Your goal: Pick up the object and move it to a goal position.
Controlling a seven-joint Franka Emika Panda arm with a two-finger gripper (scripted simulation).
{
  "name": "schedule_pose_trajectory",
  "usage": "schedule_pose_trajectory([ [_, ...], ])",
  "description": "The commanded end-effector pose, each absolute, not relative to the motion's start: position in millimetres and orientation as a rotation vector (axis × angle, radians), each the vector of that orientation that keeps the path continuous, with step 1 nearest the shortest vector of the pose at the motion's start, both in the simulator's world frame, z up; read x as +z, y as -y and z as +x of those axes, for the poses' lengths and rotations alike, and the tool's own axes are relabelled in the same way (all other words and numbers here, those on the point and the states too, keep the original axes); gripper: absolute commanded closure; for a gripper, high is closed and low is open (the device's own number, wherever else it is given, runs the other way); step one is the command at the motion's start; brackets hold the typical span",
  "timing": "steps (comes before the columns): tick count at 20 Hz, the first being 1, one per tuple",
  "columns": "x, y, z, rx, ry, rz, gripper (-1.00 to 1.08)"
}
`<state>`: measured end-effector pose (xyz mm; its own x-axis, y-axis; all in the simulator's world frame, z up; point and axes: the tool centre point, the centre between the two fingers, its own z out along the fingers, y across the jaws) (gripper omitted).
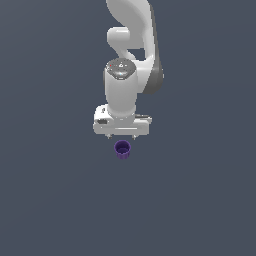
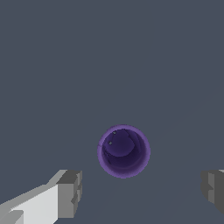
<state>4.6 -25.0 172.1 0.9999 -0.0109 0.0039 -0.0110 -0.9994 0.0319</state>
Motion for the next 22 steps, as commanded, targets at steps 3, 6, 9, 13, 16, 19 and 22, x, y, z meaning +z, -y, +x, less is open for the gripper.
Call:
schedule_pose_trajectory([
  [3,174.1,27.0,5.8,0.014,0.019,3.107,-0.2],
  [6,182.1,34.9,10.4,0.047,0.027,3.096,-0.2],
  [9,182.8,35.7,10.9,0.05,0.028,3.095,-0.2],
  [13,182.6,35.9,11.0,0.05,0.022,3.096,-0.2],
  [16,181.1,36.1,11.0,0.049,0.002,3.101,-0.2],
  [19,178.8,36.4,11.2,0.047,-0.028,3.107,-0.2],
  [22,175.8,36.9,11.3,0.045,-0.07,3.115,-0.2],
])
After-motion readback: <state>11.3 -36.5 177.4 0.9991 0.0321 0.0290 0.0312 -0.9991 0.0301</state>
